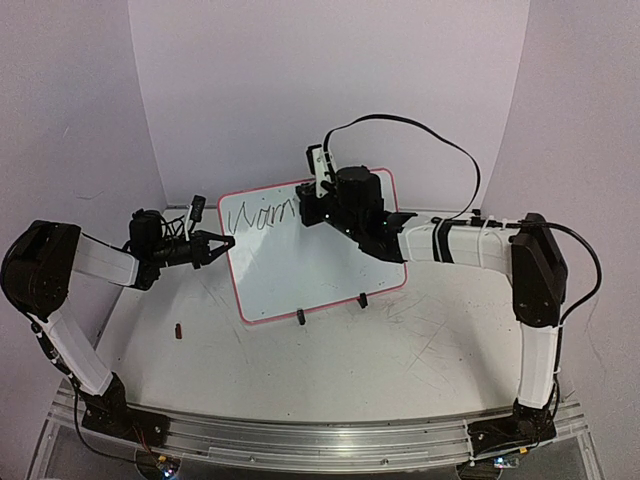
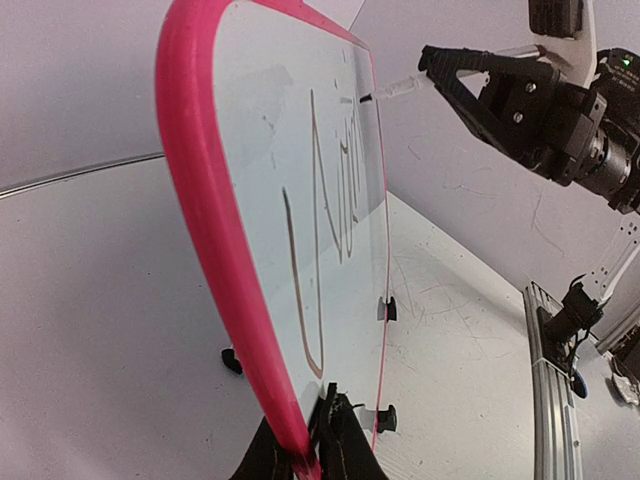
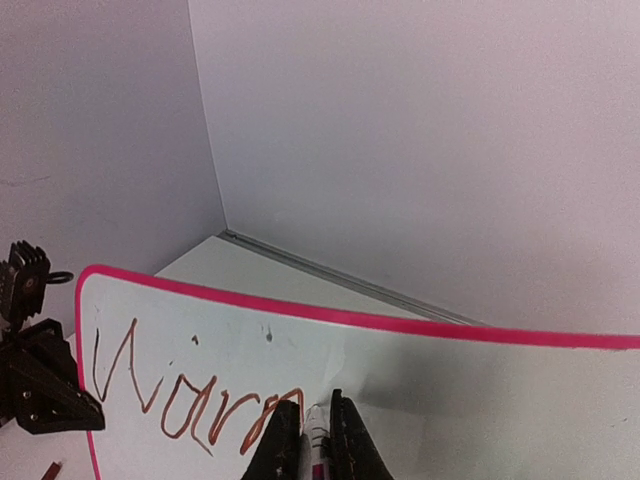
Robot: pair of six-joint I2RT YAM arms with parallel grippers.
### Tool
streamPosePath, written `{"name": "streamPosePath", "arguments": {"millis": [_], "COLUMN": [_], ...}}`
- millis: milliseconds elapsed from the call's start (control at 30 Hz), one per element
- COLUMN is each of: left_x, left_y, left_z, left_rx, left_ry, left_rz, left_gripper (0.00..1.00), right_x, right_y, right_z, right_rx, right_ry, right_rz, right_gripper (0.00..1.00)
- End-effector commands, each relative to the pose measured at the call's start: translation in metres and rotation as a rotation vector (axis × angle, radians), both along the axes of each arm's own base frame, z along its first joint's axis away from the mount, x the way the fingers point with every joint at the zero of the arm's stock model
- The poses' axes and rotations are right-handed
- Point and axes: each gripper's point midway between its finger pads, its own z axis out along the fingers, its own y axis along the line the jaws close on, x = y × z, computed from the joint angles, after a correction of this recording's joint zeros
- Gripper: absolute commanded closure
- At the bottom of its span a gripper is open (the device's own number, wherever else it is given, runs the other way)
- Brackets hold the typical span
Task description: Write a sentence on the whiteboard
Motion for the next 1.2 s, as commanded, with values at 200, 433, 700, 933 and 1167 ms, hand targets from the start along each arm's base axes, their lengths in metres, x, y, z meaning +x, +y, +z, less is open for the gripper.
{"name": "streamPosePath", "arguments": {"millis": [200, 433, 700, 933, 1167], "left_x": [0.016, 0.016, 0.016, 0.016, 0.015], "left_y": [0.005, 0.005, 0.006, 0.005, 0.005], "left_z": [0.003, 0.003, 0.004, 0.004, 0.005], "left_rx": [0.067, 0.066, 0.068, 0.067, 0.067], "left_ry": [-0.111, -0.111, -0.114, -0.115, -0.115], "left_rz": [0.067, 0.066, 0.070, 0.067, 0.067], "left_gripper": [1.00, 1.00, 1.00, 1.00, 1.00], "right_x": [0.010, 0.007, 0.003, -0.006, -0.006], "right_y": [-0.016, -0.016, -0.002, -0.001, 0.000], "right_z": [0.011, 0.002, -0.002, -0.012, -0.012], "right_rx": [0.015, -0.002, 0.009, -0.001, -0.006], "right_ry": [-0.022, -0.010, 0.009, 0.037, 0.040], "right_rz": [-0.087, -0.067, -0.004, 0.015, 0.016], "right_gripper": [1.00, 1.00, 1.00, 1.00, 1.00]}}
